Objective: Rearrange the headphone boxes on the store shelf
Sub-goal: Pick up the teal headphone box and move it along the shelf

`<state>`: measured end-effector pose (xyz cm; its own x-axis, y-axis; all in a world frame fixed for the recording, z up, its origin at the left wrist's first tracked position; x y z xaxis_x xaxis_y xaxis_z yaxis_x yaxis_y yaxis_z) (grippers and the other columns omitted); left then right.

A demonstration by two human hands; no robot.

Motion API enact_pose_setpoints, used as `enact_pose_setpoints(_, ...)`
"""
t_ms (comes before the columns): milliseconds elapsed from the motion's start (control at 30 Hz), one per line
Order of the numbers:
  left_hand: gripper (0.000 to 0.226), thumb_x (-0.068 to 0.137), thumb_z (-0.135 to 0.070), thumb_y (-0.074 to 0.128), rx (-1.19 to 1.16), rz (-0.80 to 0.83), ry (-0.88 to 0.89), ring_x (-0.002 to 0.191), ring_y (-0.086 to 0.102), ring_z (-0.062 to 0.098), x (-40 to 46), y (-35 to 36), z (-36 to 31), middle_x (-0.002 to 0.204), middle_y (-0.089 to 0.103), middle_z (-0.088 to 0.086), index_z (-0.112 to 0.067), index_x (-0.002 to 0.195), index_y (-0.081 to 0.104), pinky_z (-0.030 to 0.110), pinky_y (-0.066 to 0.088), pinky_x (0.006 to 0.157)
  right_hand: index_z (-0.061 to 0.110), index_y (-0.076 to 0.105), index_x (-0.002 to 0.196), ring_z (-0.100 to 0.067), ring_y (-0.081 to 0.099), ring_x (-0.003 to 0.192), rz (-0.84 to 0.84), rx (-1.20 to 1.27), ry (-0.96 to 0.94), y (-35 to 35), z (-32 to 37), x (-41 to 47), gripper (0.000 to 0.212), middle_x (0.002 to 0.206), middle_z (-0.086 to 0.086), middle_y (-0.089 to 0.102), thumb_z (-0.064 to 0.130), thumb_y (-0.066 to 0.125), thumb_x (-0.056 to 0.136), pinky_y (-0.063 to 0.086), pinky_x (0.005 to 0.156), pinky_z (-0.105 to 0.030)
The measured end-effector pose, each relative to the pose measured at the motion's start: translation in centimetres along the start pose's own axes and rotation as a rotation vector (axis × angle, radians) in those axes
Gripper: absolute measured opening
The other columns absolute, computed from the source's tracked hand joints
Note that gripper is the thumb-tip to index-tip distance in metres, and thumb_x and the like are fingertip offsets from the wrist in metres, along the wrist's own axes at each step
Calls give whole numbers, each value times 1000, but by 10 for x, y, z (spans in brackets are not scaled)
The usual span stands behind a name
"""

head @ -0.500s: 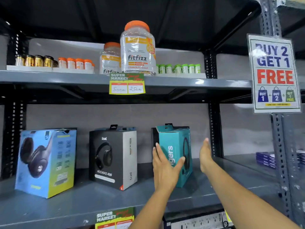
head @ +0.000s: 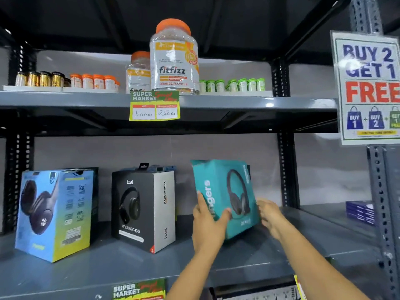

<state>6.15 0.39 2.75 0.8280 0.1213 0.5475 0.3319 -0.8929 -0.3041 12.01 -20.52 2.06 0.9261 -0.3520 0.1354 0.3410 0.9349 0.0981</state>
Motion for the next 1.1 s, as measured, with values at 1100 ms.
enact_pose_setpoints(1100,90,56,-39,87,-514,-71,104,117,61,17,-63,-381,96,131,63,-4,-39,136,46,22,56,83,23,70,112,0,67,86,328,-202,-773,263,74,-239,25,106,2,71,19,67,88,57,77,-21)
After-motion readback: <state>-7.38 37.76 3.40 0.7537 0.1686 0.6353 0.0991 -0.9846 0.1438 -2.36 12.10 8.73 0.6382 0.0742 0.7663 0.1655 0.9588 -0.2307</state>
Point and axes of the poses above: each hand's wrist, its own x-axis towards the middle knuckle, its own y-axis out of the palm, z = x × y, the point moved 5 cm from there along x, towards the middle knuckle
